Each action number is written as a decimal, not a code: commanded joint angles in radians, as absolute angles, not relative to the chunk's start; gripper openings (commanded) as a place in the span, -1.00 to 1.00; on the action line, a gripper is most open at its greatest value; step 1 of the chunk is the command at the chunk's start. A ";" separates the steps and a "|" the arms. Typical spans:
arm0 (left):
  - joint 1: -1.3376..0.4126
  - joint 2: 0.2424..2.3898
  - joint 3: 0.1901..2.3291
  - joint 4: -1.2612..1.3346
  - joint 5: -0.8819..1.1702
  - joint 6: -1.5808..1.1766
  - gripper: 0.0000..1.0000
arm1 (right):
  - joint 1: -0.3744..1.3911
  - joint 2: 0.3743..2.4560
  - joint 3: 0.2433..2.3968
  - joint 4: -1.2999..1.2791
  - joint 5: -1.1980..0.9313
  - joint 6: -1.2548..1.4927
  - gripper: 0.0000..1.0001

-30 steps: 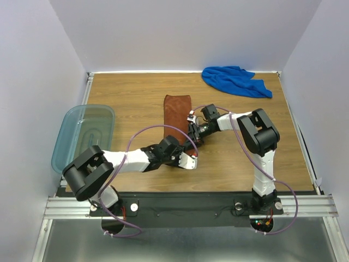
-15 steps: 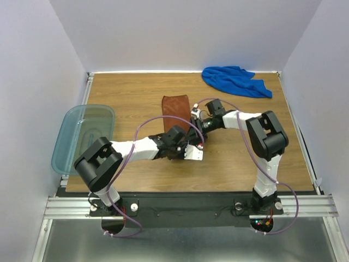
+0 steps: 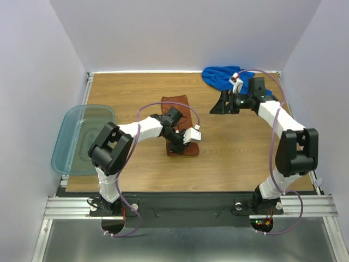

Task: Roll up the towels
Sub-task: Roll the towel

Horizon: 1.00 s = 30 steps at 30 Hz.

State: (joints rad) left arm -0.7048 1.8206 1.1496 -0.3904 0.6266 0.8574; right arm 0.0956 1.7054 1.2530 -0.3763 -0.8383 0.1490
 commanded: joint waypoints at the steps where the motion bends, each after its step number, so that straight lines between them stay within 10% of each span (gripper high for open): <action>1: -0.684 1.930 1.209 -0.655 0.796 0.870 -0.38 | 0.100 1.519 1.330 -0.584 -0.778 -0.171 1.00; 14: -0.632 2.147 1.315 -0.819 0.937 0.877 -0.40 | 0.192 1.112 1.046 -0.758 -0.660 -0.465 1.00; 30: -0.604 2.309 1.359 -0.888 0.934 0.877 -0.40 | 0.789 1.269 0.956 -0.534 -0.304 -0.497 0.71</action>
